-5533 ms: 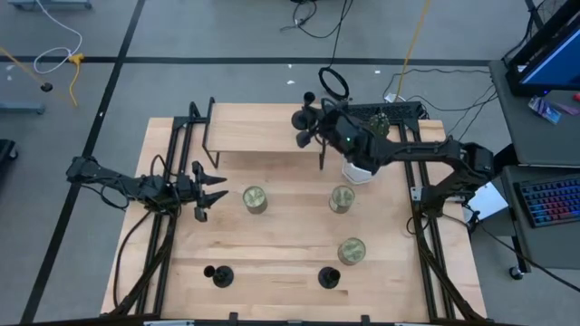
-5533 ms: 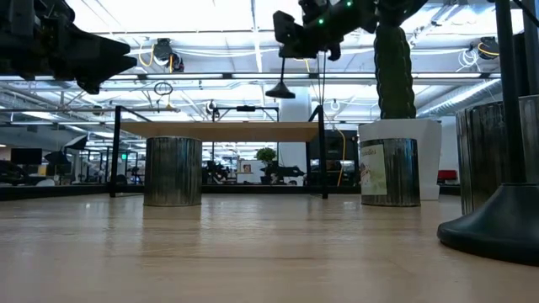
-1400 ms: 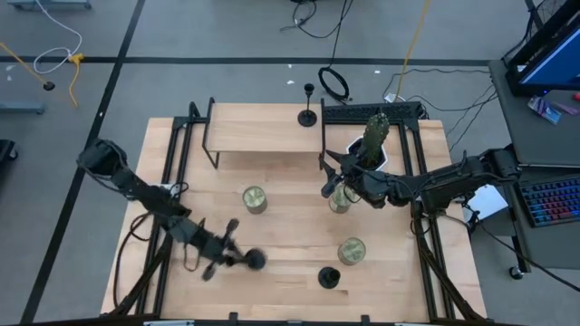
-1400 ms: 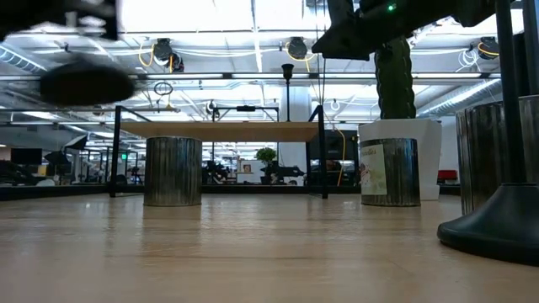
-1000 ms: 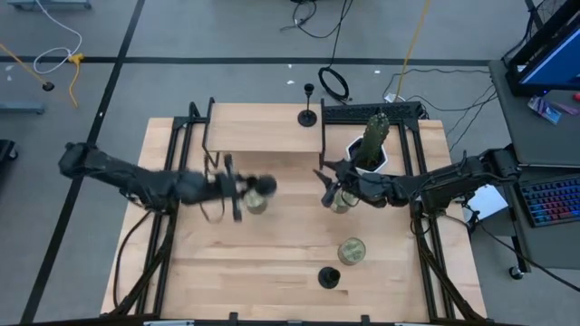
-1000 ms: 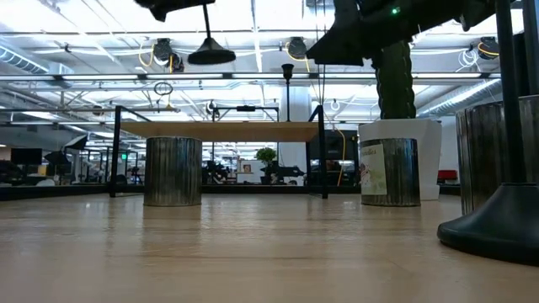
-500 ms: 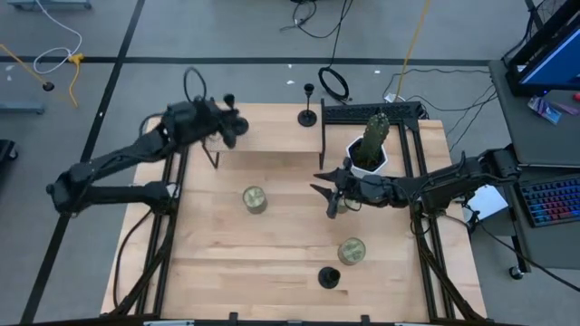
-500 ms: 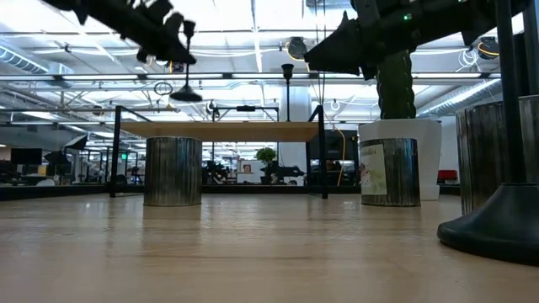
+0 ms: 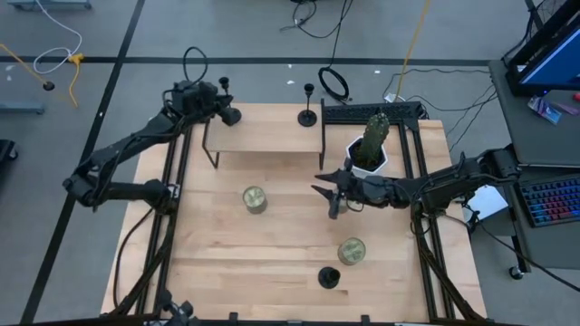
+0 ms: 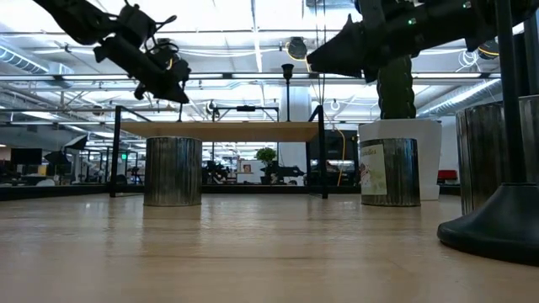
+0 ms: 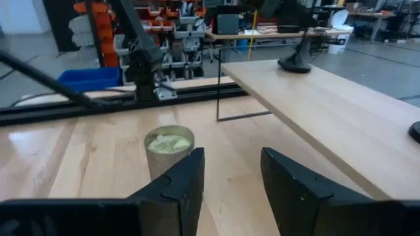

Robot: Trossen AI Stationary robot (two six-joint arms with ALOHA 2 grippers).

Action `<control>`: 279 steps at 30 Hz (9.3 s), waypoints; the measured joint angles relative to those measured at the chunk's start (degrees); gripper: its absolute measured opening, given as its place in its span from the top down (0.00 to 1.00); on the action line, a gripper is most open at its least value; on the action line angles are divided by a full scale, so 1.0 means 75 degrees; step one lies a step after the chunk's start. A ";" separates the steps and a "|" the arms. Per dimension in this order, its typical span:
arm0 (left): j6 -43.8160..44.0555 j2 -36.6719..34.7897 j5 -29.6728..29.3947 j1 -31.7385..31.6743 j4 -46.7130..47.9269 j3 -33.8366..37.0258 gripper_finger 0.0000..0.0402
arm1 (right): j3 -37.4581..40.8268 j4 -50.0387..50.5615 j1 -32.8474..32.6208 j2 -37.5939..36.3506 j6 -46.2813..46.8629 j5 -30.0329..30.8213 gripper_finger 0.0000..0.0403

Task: Pick & Place candle stick holders
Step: Put the black candle holder on the shelf, then put the scented candle on the shelf

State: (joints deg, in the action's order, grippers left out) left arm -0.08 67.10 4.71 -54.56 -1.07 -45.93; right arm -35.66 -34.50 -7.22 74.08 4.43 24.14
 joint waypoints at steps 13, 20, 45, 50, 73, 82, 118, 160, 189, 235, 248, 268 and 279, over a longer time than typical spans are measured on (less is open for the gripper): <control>0.0051 0.0045 -0.0023 -0.0002 0.0396 0.0012 0.80 | 0.0000 0.0353 -0.0508 -0.0002 -0.0948 -0.2860 0.53; -0.0134 0.0054 -0.0035 0.0000 0.0654 0.0012 0.72 | 0.0000 0.1147 -0.1160 -0.0002 -0.0947 -0.3118 0.43; -0.0151 -0.2218 -0.0050 0.0517 0.2429 0.0012 0.49 | 0.0856 0.0611 -0.2613 -0.0005 -0.0757 -0.4235 0.44; -0.0129 -0.2695 0.0041 0.0942 0.3462 0.0012 0.49 | 0.1801 -0.1903 -0.2818 0.0121 -0.0555 -0.4248 0.44; 0.0254 -0.3001 0.2098 0.3150 0.4157 0.0012 0.49 | 0.0431 -0.2666 -0.2502 0.2915 -0.1218 -0.5660 0.49; 0.0085 -0.3001 0.2095 0.3208 0.4123 0.0012 0.49 | 0.0431 -0.2772 -0.2107 0.2915 -0.1217 -0.5665 0.94; 0.0492 -0.2476 0.2104 0.4068 0.3073 0.0013 0.49 | -0.6352 -0.0932 0.2169 0.5161 -0.1284 0.1299 0.98; 0.0447 -0.2563 0.2098 0.4196 0.2874 0.0012 0.49 | -0.6537 0.0342 0.3589 0.5273 -0.0509 -0.0257 0.73; 0.3925 -0.2447 -0.0543 0.6747 0.2721 0.2335 0.70 | -0.6528 0.5535 0.1582 0.4069 -0.0520 -0.0024 0.73; 0.5610 -0.0066 -0.2224 0.7390 0.4929 0.0764 0.70 | -0.0946 0.2498 -0.0109 -0.0117 0.0426 -0.1903 0.74; 0.5647 0.0708 -0.2051 0.7376 0.4553 0.0740 0.76 | 0.1279 -0.1223 -0.0103 -0.0614 0.0748 -0.2635 0.74; 0.5260 -0.0314 -0.1995 0.7384 0.4795 -0.0370 0.99 | 0.1291 -0.1372 -0.0100 -0.0614 0.0722 -0.2635 0.74; 0.4822 -0.0203 -0.4248 0.6601 0.8340 -0.3629 0.99 | 0.1291 -0.1315 -0.0100 -0.0611 0.0722 -0.2635 0.74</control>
State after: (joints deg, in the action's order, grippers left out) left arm 36.08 65.58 -27.15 -5.06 61.48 -73.15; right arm -25.98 -44.36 -7.97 69.49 9.85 4.38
